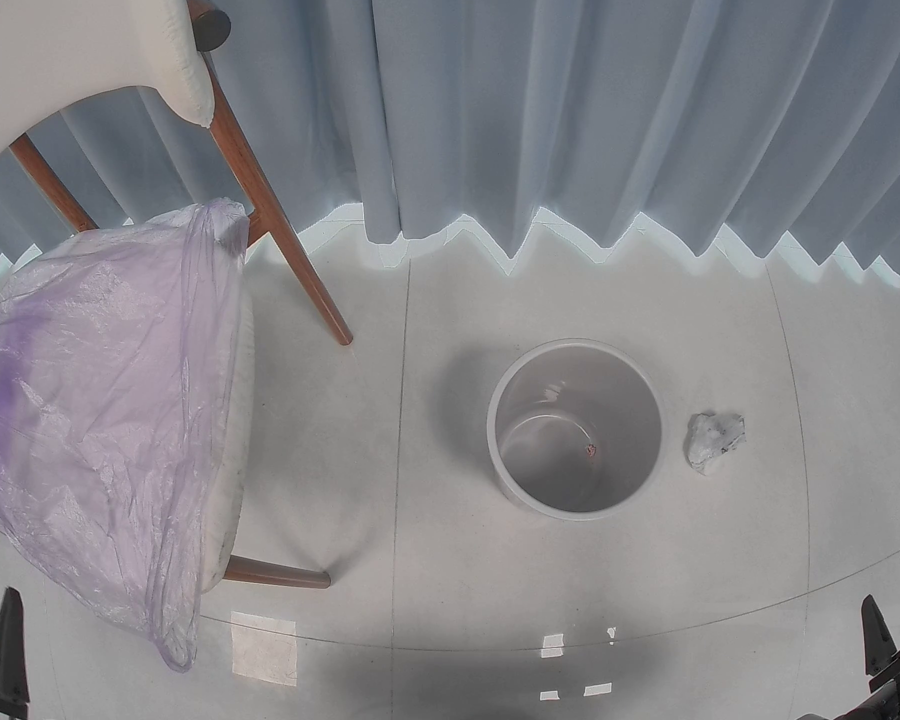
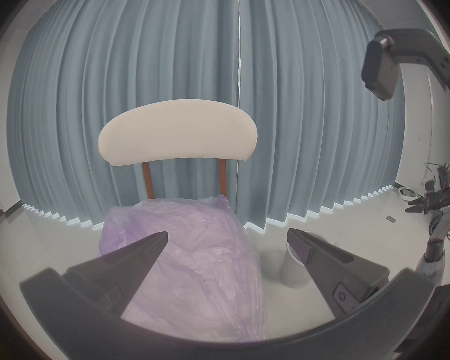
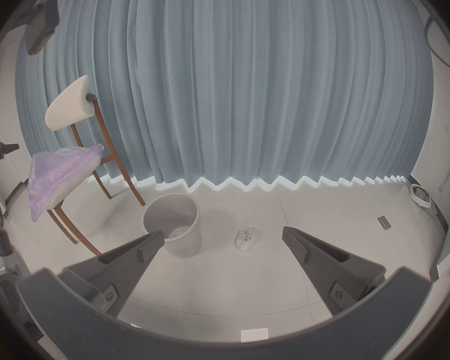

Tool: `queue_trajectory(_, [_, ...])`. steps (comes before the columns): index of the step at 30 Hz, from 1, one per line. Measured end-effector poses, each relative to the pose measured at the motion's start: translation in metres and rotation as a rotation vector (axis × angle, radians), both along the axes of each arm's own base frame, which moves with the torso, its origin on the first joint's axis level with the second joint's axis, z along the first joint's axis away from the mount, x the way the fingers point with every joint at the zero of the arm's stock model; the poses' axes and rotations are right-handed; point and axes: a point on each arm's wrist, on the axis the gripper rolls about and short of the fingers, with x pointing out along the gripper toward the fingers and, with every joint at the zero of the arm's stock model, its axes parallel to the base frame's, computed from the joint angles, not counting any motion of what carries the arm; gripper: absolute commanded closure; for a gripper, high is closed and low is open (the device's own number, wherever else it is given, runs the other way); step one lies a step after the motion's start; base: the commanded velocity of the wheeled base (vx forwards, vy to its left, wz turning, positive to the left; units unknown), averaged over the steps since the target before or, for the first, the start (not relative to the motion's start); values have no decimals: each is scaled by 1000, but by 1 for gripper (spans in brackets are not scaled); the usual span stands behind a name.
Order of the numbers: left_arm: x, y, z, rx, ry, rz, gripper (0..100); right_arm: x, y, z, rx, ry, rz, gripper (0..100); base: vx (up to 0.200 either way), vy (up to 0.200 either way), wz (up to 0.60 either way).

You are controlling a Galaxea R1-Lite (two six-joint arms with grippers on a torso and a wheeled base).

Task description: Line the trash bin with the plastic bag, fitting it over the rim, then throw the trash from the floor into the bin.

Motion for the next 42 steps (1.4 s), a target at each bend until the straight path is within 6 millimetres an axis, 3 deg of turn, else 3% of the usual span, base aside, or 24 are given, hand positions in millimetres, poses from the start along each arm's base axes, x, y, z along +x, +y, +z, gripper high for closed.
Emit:
queue_trajectory(7, [19, 0, 45, 38, 126, -15, 0, 0, 0, 0, 0, 0, 0, 0, 0, 0, 0])
queue_trajectory(14, [65, -2, 64, 110, 314, -55, 0, 0, 0, 0, 0, 0, 0, 0, 0, 0, 0])
queue_trajectory(24, [126, -20, 68, 221, 515, -134, 0, 0, 0, 0, 0, 0, 0, 0, 0, 0, 0])
queue_trajectory(33, [161, -39, 62, 393, 533, -80, 0, 0, 0, 0, 0, -1, 0, 0, 0, 0, 0])
queue_trajectory(42, [190, -52, 63, 427, 537, -74, 0, 0, 0, 0, 0, -1, 0, 0, 0, 0, 0])
